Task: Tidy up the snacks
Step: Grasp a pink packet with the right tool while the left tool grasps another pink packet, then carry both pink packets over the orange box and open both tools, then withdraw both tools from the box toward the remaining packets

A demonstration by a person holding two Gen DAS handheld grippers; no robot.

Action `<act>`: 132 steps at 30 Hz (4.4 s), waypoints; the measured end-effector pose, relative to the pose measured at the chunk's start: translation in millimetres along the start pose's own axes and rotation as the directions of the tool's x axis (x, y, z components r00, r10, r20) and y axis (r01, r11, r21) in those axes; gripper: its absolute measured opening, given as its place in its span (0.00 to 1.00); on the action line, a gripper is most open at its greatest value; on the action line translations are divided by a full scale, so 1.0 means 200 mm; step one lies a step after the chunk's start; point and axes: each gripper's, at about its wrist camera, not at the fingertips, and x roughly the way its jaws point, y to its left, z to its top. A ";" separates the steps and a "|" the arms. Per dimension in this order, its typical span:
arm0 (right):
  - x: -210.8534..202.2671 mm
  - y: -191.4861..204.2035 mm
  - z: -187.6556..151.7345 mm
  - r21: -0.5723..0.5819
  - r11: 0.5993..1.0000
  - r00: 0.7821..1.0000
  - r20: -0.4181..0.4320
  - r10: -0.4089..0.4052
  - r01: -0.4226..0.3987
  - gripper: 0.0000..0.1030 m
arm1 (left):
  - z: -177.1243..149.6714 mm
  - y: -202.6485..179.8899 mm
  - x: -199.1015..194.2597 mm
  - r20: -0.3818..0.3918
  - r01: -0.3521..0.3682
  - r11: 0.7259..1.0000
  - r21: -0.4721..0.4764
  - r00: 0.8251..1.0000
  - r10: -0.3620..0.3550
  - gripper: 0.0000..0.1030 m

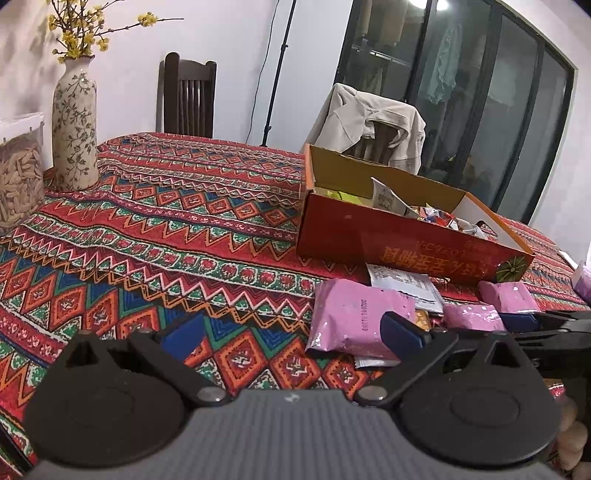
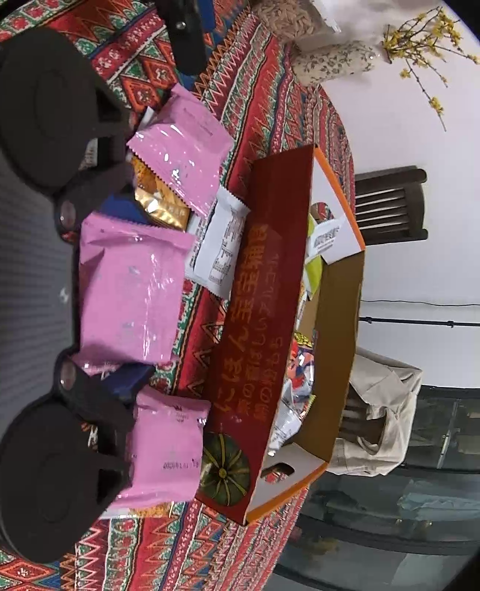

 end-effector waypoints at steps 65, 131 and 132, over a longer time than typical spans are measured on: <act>-0.33 -0.16 0.09 0.062 0.998 0.962 0.272 -0.032 0.016 0.62 | 0.30 -0.44 0.04 0.039 0.049 0.977 0.208 0.998 -0.058 0.68; -0.15 -0.40 0.46 0.161 0.984 0.938 0.320 -0.129 0.081 1.00 | 0.66 -0.47 0.10 0.222 0.043 0.998 0.047 0.974 -0.052 1.00; -0.17 -0.39 0.44 0.159 0.984 0.939 0.319 -0.128 0.081 1.00 | 0.65 -0.47 0.07 0.219 0.039 0.998 0.048 0.974 -0.049 1.00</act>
